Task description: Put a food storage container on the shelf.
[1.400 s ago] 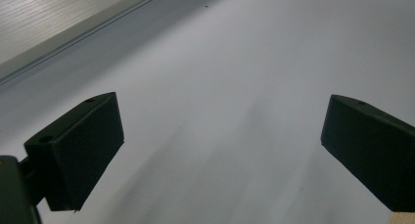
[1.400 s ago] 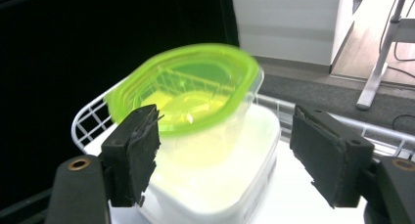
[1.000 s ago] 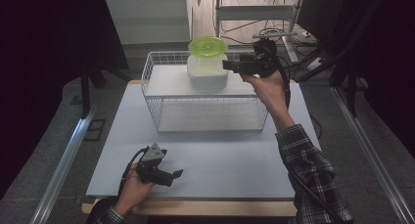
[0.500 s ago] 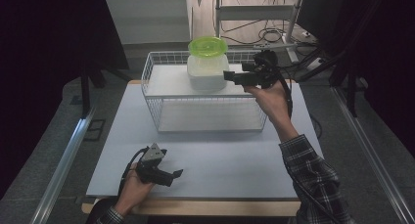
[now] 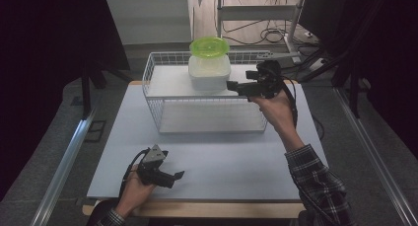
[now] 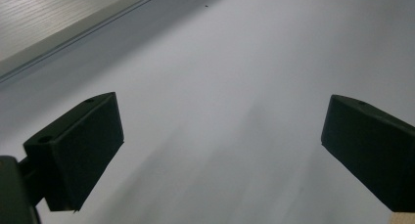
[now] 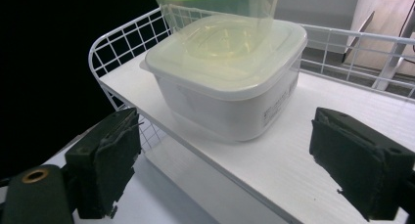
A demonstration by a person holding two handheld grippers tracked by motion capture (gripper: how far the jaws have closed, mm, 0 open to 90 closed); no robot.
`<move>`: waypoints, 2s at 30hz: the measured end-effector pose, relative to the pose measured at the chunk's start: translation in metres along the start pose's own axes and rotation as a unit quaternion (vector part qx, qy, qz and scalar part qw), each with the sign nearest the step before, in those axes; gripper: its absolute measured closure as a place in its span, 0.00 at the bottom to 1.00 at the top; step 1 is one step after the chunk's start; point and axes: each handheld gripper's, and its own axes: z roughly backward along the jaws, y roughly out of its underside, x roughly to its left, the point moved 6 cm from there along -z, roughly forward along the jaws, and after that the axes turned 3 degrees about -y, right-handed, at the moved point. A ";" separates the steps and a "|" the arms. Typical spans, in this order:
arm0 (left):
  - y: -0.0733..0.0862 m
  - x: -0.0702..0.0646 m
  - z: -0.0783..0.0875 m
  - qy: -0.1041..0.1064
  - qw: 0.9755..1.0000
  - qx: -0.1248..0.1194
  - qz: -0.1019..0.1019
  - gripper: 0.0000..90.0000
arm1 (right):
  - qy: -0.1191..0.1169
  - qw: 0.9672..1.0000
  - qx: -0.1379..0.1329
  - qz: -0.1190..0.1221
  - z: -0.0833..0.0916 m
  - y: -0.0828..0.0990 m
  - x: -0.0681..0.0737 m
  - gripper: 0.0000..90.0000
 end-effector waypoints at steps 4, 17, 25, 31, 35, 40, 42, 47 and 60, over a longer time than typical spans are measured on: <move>0.000 0.000 0.000 0.000 1.000 0.000 0.000 0.02 | 0.002 1.000 0.001 0.005 0.000 0.004 0.002 0.09; -0.001 0.000 0.000 0.001 1.000 -0.003 0.002 0.02 | 0.000 1.000 0.001 0.025 0.000 0.020 0.008 0.04; -0.001 -0.001 0.001 0.001 1.000 -0.003 0.001 0.02 | -0.006 0.999 0.005 0.036 0.000 0.030 0.014 0.04; -0.001 -0.001 0.001 0.000 1.000 -0.003 0.000 0.02 | -0.009 0.999 0.009 0.047 -0.001 0.039 0.017 0.03; -0.001 -0.001 0.001 0.000 1.000 -0.003 0.000 0.02 | -0.013 0.998 0.013 0.054 -0.002 0.047 0.019 0.02; -0.001 -0.001 0.001 -0.001 1.000 -0.002 0.000 0.02 | -0.017 0.998 0.013 0.054 -0.003 0.059 0.019 0.02; -0.001 -0.001 0.001 -0.001 1.000 -0.003 0.000 0.02 | -0.017 0.998 0.013 0.055 -0.003 0.061 0.019 0.02; -0.001 -0.001 0.001 0.000 1.000 -0.003 0.001 0.02 | -0.007 0.998 0.009 0.059 -0.002 0.072 0.020 0.01; -0.001 -0.001 0.001 0.000 1.000 -0.004 0.000 0.02 | -0.001 0.998 0.021 0.061 -0.005 0.099 0.023 0.01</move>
